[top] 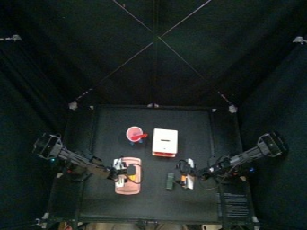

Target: Grab squash

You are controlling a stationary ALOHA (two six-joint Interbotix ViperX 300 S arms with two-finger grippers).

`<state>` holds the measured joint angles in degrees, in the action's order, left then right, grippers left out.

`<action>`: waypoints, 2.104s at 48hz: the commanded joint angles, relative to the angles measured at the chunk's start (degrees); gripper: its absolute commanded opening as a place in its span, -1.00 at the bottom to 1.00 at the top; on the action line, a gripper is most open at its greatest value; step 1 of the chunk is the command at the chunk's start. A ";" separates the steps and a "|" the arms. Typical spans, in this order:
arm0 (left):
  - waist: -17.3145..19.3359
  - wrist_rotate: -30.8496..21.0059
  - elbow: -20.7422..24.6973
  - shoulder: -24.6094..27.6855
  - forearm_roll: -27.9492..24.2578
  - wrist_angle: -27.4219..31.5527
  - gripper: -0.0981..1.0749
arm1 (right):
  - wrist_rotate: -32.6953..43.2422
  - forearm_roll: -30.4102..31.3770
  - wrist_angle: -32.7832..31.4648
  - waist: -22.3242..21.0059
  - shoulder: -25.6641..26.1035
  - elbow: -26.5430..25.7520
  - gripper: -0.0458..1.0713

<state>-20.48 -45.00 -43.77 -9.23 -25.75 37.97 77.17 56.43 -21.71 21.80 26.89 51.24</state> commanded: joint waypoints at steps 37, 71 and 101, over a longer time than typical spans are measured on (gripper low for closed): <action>-0.53 -4.22 3.43 9.32 -4.04 -5.36 0.87 | 0.18 0.35 0.18 -0.09 0.79 -0.35 0.86; -3.87 2.46 4.57 2.99 -11.07 -4.13 0.88 | 0.18 0.35 0.18 -0.09 0.35 -0.26 0.86; -3.78 8.79 15.73 10.28 -7.21 8.88 0.88 | 0.18 0.35 0.70 -0.09 -0.62 -0.53 0.86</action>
<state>-24.35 -37.18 -31.29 1.49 -36.47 45.70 77.26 56.60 -21.36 21.80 26.10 51.50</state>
